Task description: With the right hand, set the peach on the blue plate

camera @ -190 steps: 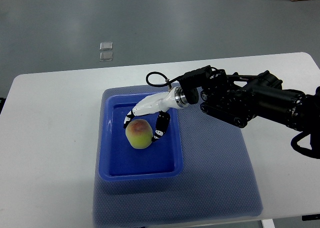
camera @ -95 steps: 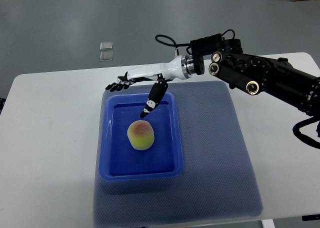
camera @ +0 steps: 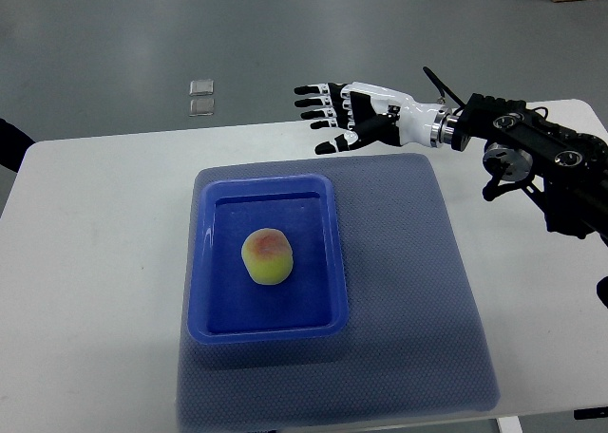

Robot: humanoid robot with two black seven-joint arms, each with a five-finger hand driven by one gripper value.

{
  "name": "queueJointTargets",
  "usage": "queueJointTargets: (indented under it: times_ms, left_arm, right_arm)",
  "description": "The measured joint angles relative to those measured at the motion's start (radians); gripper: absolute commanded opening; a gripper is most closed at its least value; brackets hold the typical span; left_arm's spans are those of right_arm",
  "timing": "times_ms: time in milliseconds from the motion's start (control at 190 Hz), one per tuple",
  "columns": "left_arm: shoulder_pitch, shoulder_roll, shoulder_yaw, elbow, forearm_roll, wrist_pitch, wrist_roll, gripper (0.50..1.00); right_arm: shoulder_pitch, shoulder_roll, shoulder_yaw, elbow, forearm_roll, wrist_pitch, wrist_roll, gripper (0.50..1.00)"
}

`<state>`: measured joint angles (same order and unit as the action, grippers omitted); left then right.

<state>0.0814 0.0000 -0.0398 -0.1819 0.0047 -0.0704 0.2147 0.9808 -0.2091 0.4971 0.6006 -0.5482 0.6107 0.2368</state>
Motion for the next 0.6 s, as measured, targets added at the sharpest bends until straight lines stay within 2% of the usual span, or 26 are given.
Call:
queueJointTargets:
  times_ms: [316, 601]
  left_arm:
    - [0.000, 0.000, 0.000, -0.002, 0.000, -0.001, 0.000, 1.000]
    - [0.000, 0.000, 0.000, -0.002, 0.000, -0.001, 0.000, 1.000]
  right_arm:
    - [-0.092, 0.012, 0.003, -0.082, 0.453, 0.000, -0.142, 0.930]
    - [-0.149, 0.027, 0.007, -0.087, 0.606, 0.000, -0.151, 0.930]
